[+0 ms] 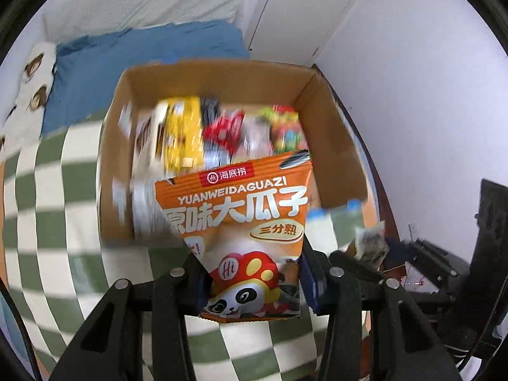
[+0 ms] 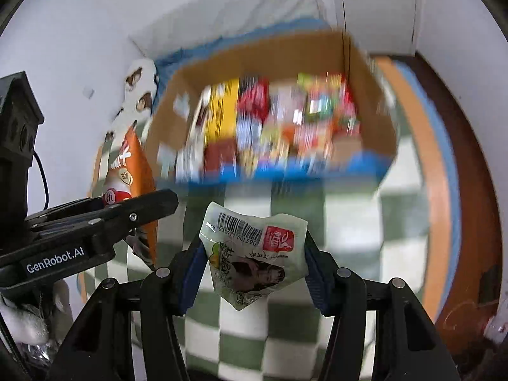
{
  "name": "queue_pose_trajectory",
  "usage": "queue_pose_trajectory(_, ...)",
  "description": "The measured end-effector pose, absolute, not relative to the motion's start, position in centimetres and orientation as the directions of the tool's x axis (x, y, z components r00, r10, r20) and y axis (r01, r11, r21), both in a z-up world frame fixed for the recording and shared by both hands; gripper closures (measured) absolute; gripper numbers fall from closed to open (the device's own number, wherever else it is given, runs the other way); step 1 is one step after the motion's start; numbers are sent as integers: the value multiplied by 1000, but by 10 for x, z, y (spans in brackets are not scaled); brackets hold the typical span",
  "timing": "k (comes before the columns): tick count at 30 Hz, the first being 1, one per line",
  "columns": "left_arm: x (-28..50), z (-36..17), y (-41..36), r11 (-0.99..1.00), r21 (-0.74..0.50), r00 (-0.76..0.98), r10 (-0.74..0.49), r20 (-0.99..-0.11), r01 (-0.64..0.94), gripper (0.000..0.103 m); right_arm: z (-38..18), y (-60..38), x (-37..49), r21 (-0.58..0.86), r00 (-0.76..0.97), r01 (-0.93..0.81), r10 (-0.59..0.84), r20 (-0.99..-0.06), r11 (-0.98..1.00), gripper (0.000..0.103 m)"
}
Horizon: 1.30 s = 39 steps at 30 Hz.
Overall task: Organize snacks
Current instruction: 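Carry both packs into the box and open both tools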
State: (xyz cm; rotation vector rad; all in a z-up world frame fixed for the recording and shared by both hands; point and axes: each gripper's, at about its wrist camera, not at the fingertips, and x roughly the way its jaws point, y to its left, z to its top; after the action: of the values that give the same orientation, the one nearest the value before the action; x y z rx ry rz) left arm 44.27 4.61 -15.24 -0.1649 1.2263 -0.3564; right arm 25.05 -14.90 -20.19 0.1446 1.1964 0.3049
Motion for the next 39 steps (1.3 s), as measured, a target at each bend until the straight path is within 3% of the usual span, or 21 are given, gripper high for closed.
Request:
queue_pose_trajectory(5, 497, -180, 34, 938, -313, 194, -337, -921, 147, 60, -195, -155, 318, 149, 365, -158, 198, -910, 976, 44)
queue_pose_trajectory(11, 537, -239, 21, 958, -266, 59, -274, -960, 110, 59, -231, -172, 374, 72, 280, -123, 104, -954, 990, 44)
queue_pose_trajectory(13, 541, -253, 22, 962, -261, 34, -265, -964, 81, 57, -251, -175, 389, 67, 217, -114, 90, -972, 991, 39)
queue_pose_trajectory(17, 541, -264, 27, 962, -267, 32, -269, -963, 54, 19, -274, -180, 396, 73, 140, -98, 86, -986, 993, 24)
queue_pose_trajectory(18, 540, -265, 29, 963, -264, 38, -266, -963, 52, 16, -276, -179, 396, 75, 132, -97, 88, -987, 992, 19)
queue_pose_trajectory(27, 535, -253, 53, 976, -216, 108, -216, -970, 14, 15, -284, -175, 397, 97, 127, -79, 106, -986, 992, 12)
queue_pose_trajectory(32, 524, -239, 65, 994, -112, 172, -112, -979, 6, 15, -285, -172, 398, 91, 145, -63, 99, -984, 994, 9)
queue_pose_trajectory(39, 505, -217, 76, 995, -96, 235, -91, -968, -10, 15, -274, -171, 393, 72, 193, -48, 80, -978, 996, 7)
